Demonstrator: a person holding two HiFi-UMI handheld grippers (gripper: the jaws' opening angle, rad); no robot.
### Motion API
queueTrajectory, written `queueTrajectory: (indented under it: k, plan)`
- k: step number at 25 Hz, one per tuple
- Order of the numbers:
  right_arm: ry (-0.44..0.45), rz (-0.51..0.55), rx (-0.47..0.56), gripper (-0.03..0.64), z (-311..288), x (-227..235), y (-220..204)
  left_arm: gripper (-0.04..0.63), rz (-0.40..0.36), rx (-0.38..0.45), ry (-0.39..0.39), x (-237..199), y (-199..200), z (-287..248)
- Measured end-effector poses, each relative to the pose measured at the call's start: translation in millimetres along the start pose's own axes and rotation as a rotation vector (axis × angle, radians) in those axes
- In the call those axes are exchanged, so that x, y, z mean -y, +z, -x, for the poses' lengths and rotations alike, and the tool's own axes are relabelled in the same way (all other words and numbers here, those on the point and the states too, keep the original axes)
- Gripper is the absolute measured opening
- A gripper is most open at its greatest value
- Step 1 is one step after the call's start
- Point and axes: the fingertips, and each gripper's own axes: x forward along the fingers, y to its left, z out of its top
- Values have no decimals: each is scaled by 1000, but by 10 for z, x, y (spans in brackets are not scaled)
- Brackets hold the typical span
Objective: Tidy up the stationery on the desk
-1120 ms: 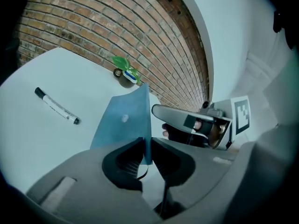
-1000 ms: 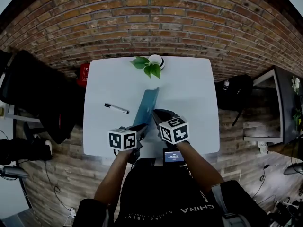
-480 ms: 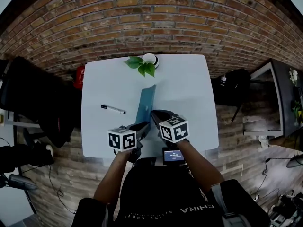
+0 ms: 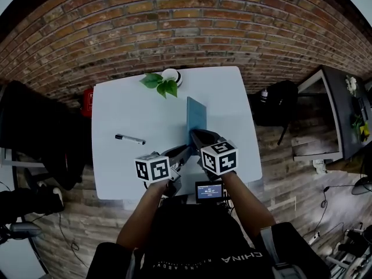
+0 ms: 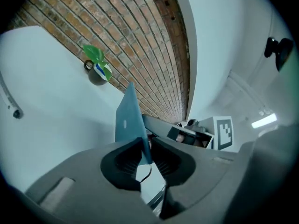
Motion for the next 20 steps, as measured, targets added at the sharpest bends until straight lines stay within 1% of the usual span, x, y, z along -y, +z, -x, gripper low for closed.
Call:
queueTrajectory:
  k: [3,6,12,16,20]
  plan:
    - [7,8,-27,8,-43,9,-57,65,49,13,-16,-28,-28,-17]
    - [33,7,-41,8,-151,-104,-97,65,84,32,-4,-114,-23,91]
    - [89,25,-98,9,-481,-361,-286,64,132,54,89,-485,-61,348]
    - [85,46,-144,9,-590,-383,-428,60,167,66,133,-713,-83,475]
    - [53,50,-178,9,-640,-254,-538,52,207,64,183,-956,-134,569]
